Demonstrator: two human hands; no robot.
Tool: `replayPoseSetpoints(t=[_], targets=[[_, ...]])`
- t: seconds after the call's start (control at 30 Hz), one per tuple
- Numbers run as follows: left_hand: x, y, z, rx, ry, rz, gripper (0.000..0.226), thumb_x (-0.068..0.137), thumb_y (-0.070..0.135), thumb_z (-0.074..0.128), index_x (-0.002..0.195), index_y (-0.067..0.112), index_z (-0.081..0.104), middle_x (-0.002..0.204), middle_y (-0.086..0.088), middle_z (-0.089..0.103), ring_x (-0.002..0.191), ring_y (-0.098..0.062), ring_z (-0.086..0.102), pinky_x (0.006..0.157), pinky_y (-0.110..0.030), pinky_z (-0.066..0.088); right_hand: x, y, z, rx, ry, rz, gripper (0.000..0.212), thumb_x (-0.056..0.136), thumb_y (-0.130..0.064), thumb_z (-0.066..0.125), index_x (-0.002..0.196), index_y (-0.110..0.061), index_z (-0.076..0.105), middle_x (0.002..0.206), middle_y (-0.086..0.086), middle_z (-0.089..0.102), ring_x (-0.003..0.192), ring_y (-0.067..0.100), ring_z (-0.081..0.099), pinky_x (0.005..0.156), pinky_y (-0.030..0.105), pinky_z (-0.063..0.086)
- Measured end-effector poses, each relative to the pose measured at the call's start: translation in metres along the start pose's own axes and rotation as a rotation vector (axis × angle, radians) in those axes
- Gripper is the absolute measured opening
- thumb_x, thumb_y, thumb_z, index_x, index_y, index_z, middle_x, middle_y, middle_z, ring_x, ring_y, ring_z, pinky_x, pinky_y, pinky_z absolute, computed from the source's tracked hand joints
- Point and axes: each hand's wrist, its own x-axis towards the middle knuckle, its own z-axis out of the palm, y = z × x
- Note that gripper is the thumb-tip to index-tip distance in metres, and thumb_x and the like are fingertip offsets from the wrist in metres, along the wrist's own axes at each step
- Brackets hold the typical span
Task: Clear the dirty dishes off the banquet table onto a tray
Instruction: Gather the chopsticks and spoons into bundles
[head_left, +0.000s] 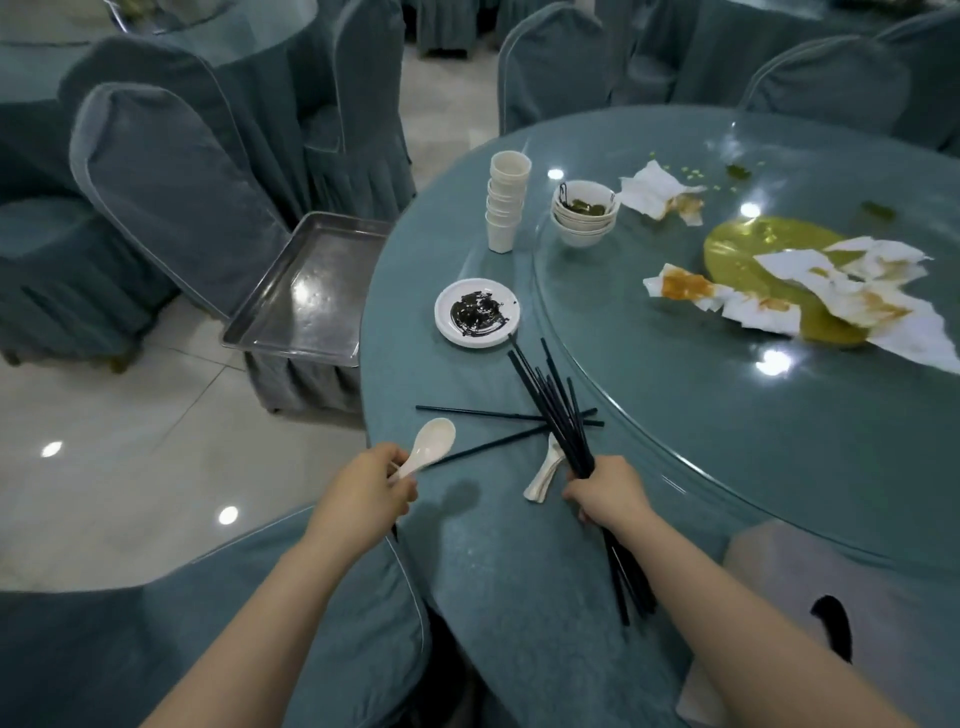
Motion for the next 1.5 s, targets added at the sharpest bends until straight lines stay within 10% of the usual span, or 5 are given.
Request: replayPoseSetpoints(t=[0.67,0.83,1.2,1.5], targets=[[0.074,0.086,0.136,0.394,-0.141,0.063,0.005,0.094,0.015,0.042,0.095,0.013,0.038,0.109,-0.016,0.059,0.094,-0.033,0.055,0.068,-0.032,0.034,0.002,0.046,-0.111,0.559,0.056,0.117,0.008,0.082,-0.001,0.06,0.086,-0.007,0.063,0.055,0.003,0.066,0.036,0.01,0.045,0.037,0.018,0.037],[0.08,0.09,0.162,0.463,-0.12,0.051,0.039,0.092,0.036,0.056,0.113,0.005,0.043,0.118,-0.014,0.053,0.107,-0.031,0.054,0.083,-0.033,0.04,0.021,0.041,-0.114,0.524,0.001,0.093,0.009,0.083,-0.001,0.058,0.089,-0.004,0.063,0.059,0.006,0.065,0.036,0.01,0.044,0.036,0.018,0.036],[0.083,0.061,0.141,0.463,-0.144,0.007,0.016,0.094,0.016,0.049,0.106,0.009,0.057,0.111,-0.012,0.054,0.097,-0.03,0.058,0.074,-0.031,0.038,0.041,0.033,-0.099,0.202,-0.091,-0.026,0.004,0.079,-0.01,0.06,0.079,-0.013,0.064,0.058,0.001,0.067,0.039,0.01,0.05,0.043,0.022,0.043],[0.05,0.02,0.05,0.364,-0.029,0.002,0.011,0.098,0.021,0.043,0.088,0.018,0.045,0.1,-0.01,0.056,0.093,-0.03,0.055,0.076,-0.036,0.04,0.071,-0.033,-0.047,-0.651,-0.053,-0.441,0.019,0.087,-0.035,0.058,0.098,-0.02,0.054,0.102,0.004,0.065,0.098,0.029,0.059,0.074,0.035,0.049]])
